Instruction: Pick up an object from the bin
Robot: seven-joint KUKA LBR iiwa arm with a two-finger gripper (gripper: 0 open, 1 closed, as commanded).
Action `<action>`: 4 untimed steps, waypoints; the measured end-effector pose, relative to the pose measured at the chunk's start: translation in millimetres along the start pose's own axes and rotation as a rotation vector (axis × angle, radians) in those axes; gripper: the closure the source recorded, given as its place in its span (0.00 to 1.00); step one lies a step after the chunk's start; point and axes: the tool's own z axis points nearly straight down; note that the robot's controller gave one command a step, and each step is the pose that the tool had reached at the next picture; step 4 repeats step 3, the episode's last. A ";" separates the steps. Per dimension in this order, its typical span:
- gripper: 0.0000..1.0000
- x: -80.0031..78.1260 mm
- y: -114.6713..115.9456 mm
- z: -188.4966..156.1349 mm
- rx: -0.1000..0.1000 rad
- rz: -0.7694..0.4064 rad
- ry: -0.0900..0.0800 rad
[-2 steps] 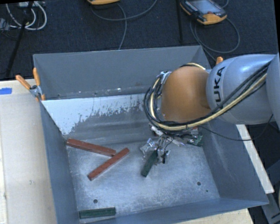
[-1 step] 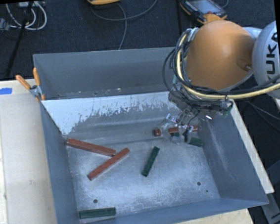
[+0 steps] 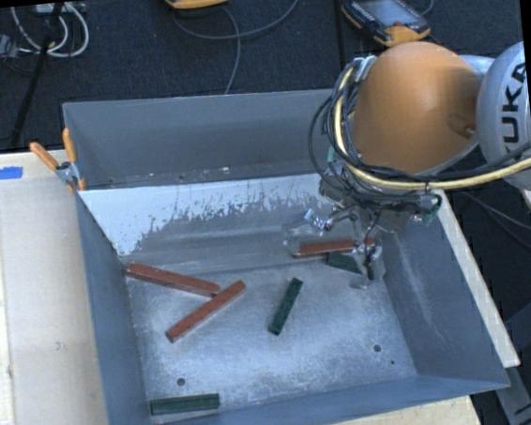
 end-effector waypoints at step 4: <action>1.00 -55.6 15.7 -10.4 0.007 -0.185 -0.005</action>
Offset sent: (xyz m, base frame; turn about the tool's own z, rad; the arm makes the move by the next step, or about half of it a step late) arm 0.0168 0.0414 -0.1672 -0.2073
